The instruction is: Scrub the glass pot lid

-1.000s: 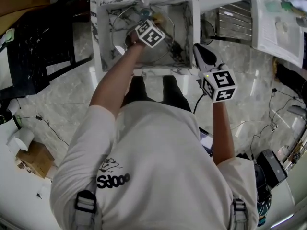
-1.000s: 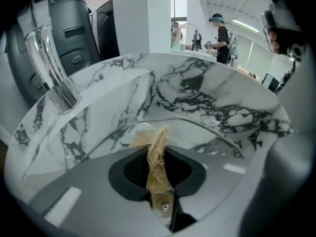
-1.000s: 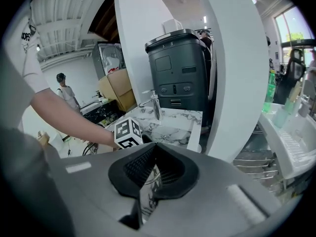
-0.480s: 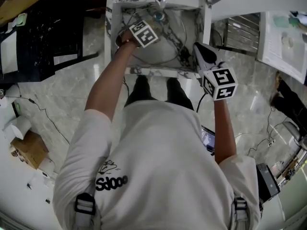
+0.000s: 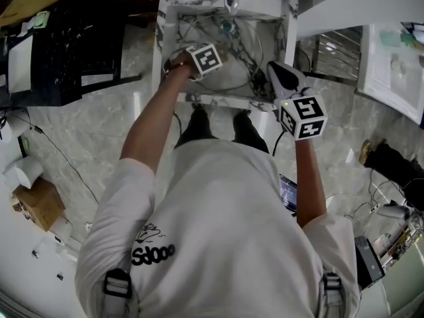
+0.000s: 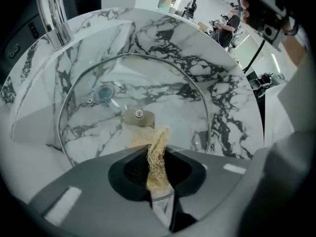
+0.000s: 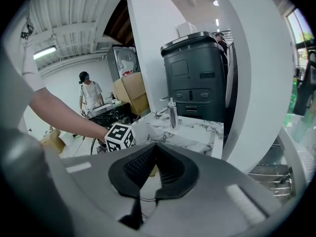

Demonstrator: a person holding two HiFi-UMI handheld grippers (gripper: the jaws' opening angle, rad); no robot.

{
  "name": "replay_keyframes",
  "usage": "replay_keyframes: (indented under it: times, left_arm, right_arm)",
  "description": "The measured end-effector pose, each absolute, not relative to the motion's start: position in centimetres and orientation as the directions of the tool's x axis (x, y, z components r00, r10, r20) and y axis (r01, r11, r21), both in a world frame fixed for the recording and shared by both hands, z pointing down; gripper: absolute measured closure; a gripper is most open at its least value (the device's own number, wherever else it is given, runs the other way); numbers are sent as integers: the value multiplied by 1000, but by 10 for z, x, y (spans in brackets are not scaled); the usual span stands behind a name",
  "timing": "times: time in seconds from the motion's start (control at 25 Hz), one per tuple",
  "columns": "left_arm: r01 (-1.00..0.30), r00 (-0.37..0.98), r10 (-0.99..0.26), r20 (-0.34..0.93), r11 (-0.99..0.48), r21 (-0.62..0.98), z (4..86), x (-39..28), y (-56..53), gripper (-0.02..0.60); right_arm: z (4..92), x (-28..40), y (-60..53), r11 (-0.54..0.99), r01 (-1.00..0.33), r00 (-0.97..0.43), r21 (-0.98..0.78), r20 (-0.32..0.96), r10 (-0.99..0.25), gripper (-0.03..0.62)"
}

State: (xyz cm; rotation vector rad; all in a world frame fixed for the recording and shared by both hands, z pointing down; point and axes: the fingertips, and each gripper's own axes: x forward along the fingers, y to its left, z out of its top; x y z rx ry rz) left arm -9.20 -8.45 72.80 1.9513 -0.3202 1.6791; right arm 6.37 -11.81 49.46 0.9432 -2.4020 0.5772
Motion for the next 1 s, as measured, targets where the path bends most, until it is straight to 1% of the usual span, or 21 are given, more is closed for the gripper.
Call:
replay_keyframes:
  times: [0.12, 0.28, 0.4, 0.56, 0.76, 0.88, 1.0]
  left_arm:
    - [-487, 218, 224, 950, -819, 304, 727, -82, -71, 522]
    - [-438, 305, 304, 903, -797, 416, 722, -49, -45, 523]
    - [-415, 356, 341, 870, -777, 474, 721, -26, -32, 523]
    - [-385, 441, 407, 800, -719, 579, 711, 0, -21, 525]
    - [-331, 456, 489, 744, -683, 651, 700, 7, -10, 526]
    - [-309, 468, 494, 732, -685, 660, 687, 4, -13, 526]
    - [-301, 501, 433, 749, -725, 620, 669, 2, -21, 526]
  right_arm:
    - [493, 70, -117, 659, -725, -631, -199, 576, -520, 591]
    - [494, 84, -111, 627, -749, -615, -213, 575, -540, 591]
    - [495, 95, -109, 607, -765, -601, -215, 576, -554, 591]
    - [493, 108, -106, 572, -788, -585, -228, 568, -579, 591]
    - [487, 116, -104, 558, -799, -574, -223, 558, -599, 591]
    - [481, 120, -106, 554, -805, -566, -210, 551, -613, 591]
    - [468, 127, -108, 557, -811, -552, -176, 542, -633, 591]
